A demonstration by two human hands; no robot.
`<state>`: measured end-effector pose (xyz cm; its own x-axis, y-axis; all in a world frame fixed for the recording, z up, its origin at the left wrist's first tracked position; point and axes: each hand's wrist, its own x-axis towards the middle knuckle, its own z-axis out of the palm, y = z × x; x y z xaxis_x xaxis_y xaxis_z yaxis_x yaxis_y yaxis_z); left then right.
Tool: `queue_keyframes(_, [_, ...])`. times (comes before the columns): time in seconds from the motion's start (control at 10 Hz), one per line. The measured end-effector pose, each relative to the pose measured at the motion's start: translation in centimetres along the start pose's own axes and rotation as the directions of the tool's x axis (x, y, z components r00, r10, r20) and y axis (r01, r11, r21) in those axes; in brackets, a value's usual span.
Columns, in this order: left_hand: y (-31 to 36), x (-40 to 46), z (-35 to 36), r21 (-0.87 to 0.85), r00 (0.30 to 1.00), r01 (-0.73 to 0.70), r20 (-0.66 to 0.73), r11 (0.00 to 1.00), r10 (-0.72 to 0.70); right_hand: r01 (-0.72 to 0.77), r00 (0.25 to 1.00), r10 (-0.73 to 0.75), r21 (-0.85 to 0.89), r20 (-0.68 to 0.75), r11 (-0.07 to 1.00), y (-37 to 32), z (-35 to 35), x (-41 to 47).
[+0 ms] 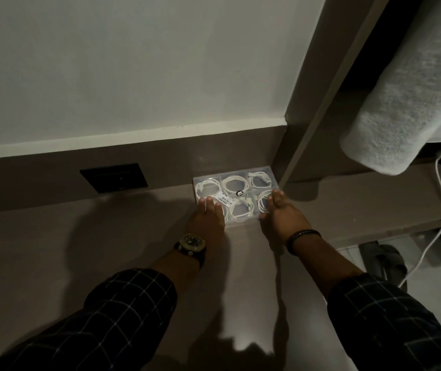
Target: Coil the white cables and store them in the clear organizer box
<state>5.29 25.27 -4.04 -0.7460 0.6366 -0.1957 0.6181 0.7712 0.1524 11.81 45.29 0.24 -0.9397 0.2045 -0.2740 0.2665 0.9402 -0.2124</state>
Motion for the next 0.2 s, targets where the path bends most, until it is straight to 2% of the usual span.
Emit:
queue_keyframes(0.1, [-0.04,0.48,0.66,0.032,0.999,0.021,0.03,0.999,-0.022,0.021,1.0,-0.021,0.013,-0.018,1.0,-0.03,0.19,0.1])
queue_keyframes(0.2, [0.01,-0.09,0.23,0.111,0.996,0.068,-0.069,0.991,-0.061,0.047,0.999,-0.047,0.029,0.007,0.998,0.35,0.19,0.15])
